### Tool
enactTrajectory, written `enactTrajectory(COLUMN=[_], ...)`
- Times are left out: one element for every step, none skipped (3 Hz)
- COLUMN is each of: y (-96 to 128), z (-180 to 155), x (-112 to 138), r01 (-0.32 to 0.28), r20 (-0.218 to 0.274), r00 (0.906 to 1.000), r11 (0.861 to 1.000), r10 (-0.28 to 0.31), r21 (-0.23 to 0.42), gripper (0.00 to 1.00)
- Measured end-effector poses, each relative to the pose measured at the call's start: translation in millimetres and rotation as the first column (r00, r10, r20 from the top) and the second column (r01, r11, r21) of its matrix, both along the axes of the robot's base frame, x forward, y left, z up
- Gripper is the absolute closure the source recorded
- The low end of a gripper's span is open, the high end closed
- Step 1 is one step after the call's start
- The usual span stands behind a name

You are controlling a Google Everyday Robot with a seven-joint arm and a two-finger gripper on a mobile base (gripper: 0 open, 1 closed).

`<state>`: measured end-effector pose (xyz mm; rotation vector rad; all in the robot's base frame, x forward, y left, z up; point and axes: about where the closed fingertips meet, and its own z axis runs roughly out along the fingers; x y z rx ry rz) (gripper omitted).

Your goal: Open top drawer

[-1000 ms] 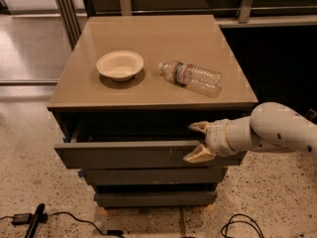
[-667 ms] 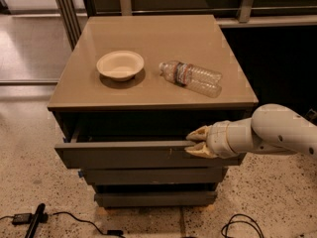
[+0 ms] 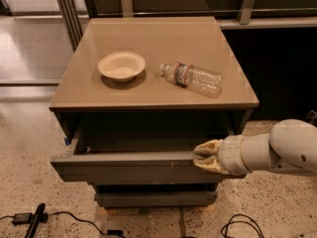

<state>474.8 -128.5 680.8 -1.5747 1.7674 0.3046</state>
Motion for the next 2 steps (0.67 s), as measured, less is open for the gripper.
enactTrajectory(y=[-0.1, -5.0], z=[0.7, 3.0], x=[-1.7, -17.8], r01=[0.000, 0.011], r20=[0.000, -0.001], r00=[1.0000, 0.9999], r11=[1.000, 1.000], r10=[0.000, -0.011], r21=[0.000, -0.002], gripper=[1.00, 1.00])
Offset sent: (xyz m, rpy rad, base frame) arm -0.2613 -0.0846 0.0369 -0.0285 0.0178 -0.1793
